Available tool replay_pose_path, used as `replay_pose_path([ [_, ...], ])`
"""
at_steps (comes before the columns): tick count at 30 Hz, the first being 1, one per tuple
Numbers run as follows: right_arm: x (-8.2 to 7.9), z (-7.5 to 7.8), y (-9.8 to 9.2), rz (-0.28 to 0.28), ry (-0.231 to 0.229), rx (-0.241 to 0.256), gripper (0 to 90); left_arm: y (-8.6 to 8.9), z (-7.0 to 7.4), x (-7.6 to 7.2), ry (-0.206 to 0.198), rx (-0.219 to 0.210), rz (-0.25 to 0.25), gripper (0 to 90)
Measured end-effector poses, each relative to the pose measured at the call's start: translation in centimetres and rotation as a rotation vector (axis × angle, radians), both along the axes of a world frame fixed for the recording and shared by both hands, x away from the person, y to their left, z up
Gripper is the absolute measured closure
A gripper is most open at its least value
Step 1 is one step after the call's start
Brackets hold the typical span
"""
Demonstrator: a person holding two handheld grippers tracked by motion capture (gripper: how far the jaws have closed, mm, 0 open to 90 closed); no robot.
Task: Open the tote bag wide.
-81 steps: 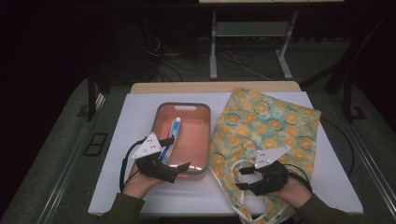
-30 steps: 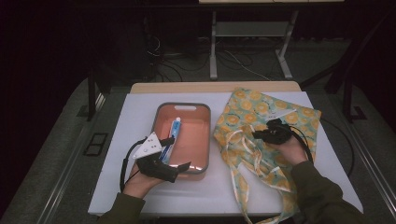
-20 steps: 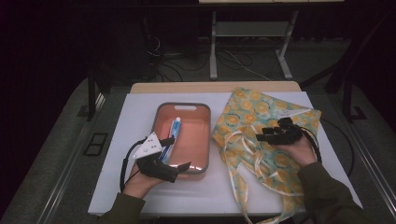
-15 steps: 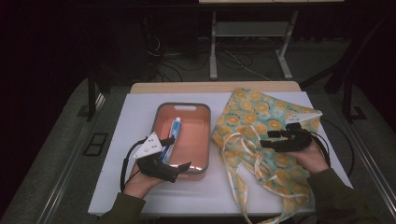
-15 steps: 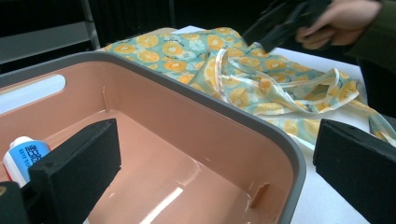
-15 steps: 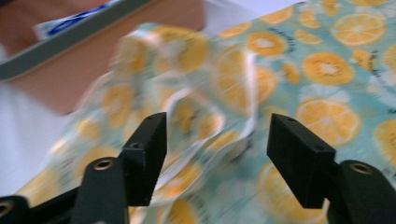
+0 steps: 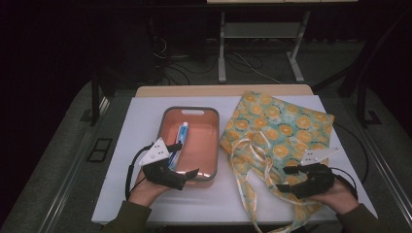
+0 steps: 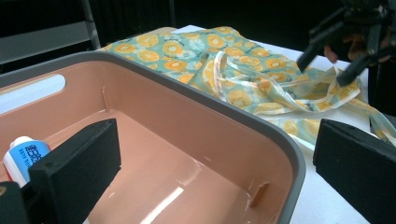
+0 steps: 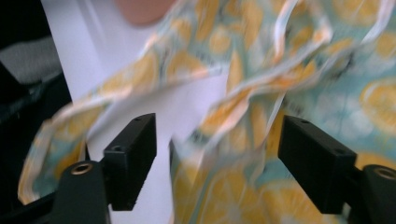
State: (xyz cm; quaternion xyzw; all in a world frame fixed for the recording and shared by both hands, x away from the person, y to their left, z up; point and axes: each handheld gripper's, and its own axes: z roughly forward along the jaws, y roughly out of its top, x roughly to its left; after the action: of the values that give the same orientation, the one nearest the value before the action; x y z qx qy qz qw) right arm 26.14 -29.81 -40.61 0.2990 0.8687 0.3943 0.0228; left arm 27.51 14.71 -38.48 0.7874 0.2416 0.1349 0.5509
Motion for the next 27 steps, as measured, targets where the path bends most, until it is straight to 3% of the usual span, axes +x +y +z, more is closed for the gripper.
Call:
replay_pose_path([
  [1, -0.2, -0.3, -0.1, 0.002, 0.004, -0.021, 34.5, 0.0, 0.0, 0.0, 0.0, 0.0, 0.0, 0.0],
  [4, -0.6, -0.9, -0.4, 0.02, 0.009, -0.053, 68.0, 0.0, 0.0, 0.0, 0.001, 0.0, 0.001, 0.0],
  [7, -0.3, -0.2, -0.8, 0.005, -0.032, -0.034, 84.6, 0.0, 0.0, 0.0, 0.0, 0.002, 0.001, 0.0],
  [13, 2.7, 1.9, -2.4, -0.102, -0.114, 0.024, 88.1, -0.1, 0.0, 0.0, 0.0, 0.004, 0.002, 0.0],
  [16, 4.8, 1.8, -3.3, -0.176, -0.128, 0.007, 88.2, -0.2, 0.0, 0.0, -0.002, 0.007, 0.0, 0.0],
  [22, 8.9, -0.8, -4.9, -0.318, -0.082, -0.074, 88.4, -0.1, 0.0, 0.1, 0.0, 0.005, 0.0, 0.0],
  [27, 10.3, -3.5, -5.2, -0.346, -0.011, -0.152, 88.1, -0.1, 0.0, 0.1, -0.002, 0.005, -0.001, 0.0],
])
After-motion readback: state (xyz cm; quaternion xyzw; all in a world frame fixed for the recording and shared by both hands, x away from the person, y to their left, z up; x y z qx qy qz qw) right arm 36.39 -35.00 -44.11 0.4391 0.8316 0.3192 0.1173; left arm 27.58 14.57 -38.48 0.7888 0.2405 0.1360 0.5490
